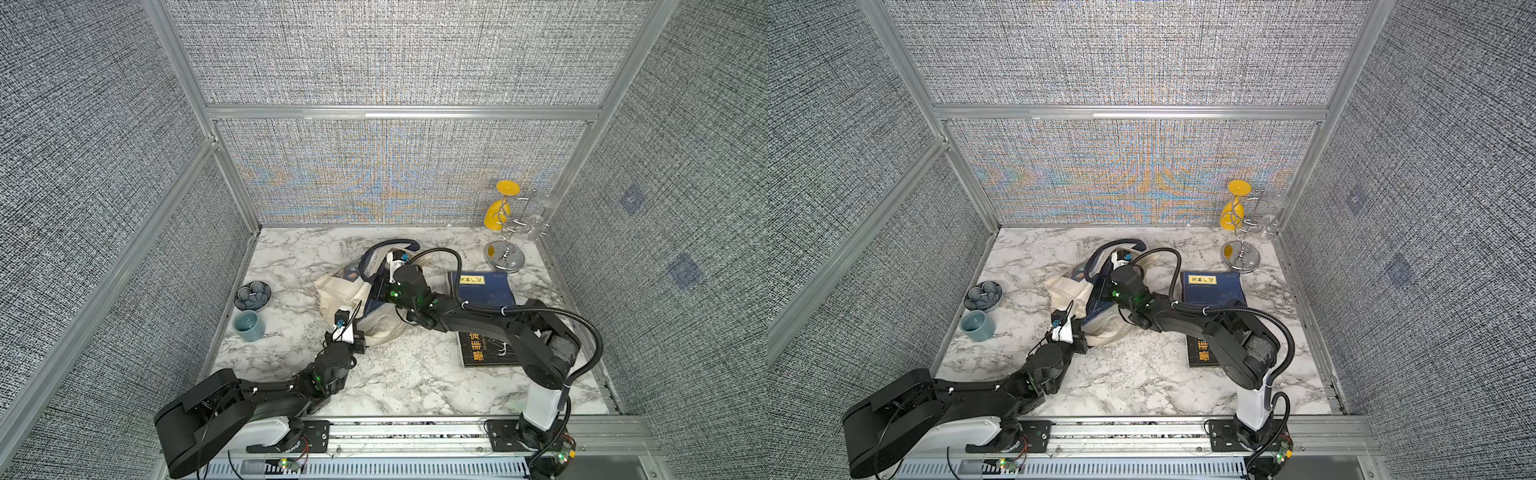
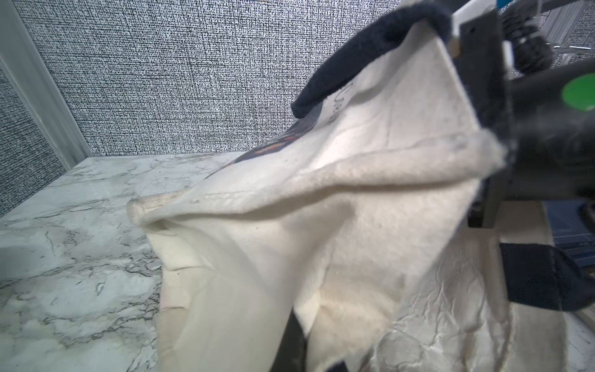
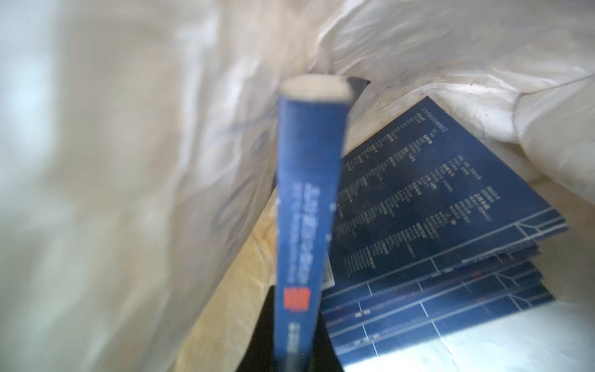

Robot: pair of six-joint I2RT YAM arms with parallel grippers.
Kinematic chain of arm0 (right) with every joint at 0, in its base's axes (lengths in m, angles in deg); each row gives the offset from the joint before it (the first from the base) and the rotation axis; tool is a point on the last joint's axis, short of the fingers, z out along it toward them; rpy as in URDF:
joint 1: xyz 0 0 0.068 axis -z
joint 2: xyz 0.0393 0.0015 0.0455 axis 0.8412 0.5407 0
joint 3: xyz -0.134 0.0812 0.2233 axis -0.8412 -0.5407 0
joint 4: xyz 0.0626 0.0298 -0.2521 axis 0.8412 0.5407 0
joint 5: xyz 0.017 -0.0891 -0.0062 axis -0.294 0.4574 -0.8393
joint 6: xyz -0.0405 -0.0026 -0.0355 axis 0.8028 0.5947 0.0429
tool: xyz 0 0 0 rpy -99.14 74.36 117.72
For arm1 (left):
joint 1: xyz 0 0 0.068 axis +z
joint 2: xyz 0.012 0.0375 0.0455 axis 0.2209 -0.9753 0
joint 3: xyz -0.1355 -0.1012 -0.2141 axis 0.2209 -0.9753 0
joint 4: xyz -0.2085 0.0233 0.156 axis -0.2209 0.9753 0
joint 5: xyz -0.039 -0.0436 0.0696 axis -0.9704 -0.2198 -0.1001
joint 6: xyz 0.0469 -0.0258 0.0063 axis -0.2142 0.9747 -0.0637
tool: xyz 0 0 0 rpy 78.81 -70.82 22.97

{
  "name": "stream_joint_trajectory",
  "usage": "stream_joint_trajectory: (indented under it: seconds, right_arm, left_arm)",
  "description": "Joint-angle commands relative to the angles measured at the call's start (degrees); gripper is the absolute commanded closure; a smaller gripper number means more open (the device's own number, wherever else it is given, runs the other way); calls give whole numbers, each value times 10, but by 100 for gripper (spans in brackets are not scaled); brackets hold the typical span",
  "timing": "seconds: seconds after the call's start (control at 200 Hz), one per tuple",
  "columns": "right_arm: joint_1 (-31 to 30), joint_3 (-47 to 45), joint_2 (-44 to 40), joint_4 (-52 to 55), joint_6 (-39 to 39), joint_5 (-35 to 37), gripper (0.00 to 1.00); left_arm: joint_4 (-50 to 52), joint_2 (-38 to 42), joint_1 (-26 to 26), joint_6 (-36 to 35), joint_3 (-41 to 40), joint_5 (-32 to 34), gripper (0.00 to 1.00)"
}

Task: Take out the books from the canvas bag
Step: Pick up the book from the canvas bag.

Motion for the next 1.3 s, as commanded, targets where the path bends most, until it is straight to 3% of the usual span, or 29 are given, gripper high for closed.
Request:
stream_joint_trajectory:
  seconds: [0.0,0.69,1.066,1.296]
  right_arm:
    - [1,1,-18,-32,44,-32,100]
    - [17,-139,-187,-27,102,-66,100]
    - [50,-209,-325,3,123,-49,100]
    - [61,-243,-426,55,140,0,100]
  left_arm:
    - [-19,2,1,2,3,6,100]
    - [-10,0,0,7,6,7,100]
    - [-7,-2,0,10,8,5,100]
    - [-3,0,1,11,8,6,100]
